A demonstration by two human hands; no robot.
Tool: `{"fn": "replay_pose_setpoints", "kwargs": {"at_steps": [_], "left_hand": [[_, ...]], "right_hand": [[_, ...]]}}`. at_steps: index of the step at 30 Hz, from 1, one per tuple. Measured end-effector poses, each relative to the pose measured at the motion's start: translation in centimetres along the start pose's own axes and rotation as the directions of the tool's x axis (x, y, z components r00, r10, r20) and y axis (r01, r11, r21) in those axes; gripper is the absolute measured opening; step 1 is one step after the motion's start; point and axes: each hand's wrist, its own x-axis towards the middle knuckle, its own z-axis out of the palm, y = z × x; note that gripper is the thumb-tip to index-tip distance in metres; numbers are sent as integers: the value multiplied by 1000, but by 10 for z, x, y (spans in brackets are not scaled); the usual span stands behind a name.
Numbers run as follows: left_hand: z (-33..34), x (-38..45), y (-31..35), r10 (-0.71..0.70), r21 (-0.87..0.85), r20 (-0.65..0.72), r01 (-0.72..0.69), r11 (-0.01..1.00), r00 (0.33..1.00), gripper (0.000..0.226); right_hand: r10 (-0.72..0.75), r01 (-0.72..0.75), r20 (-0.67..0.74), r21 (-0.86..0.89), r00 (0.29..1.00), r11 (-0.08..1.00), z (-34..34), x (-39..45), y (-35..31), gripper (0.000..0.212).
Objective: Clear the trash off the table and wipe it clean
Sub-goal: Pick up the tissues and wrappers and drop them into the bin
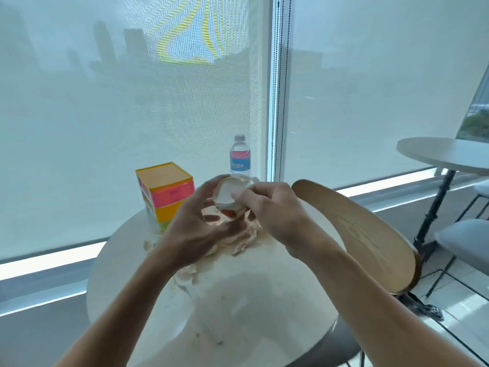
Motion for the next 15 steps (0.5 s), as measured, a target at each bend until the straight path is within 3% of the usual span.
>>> {"fn": "replay_pose_setpoints", "kwargs": {"at_steps": [4, 6, 9, 11, 15], "left_hand": [[-12, 0, -6, 38, 15, -79, -37, 999, 996, 76], [-17, -2, -9, 33, 14, -106, -32, 999, 994, 71], [-25, -4, -15, 9, 7, -136, -8, 1000, 991, 69], [-30, -7, -17, -3, 8, -138, 4, 1000, 990, 69], [-36, -11, -19, -20, -34, -138, 16, 999, 990, 59]], "right_hand": [[30, -52, 133, 167, 991, 985, 3, 11, 5, 44], [78, -88, 76, 142, 994, 986, 5, 19, 18, 41], [2, -24, -74, -302, 997, 953, 12, 28, 42, 18], [-5, -10, -27, -504, 1000, 864, 16, 30, 55, 31], [89, -16, 69, -691, 994, 723, 26, 37, 74, 49]]}}
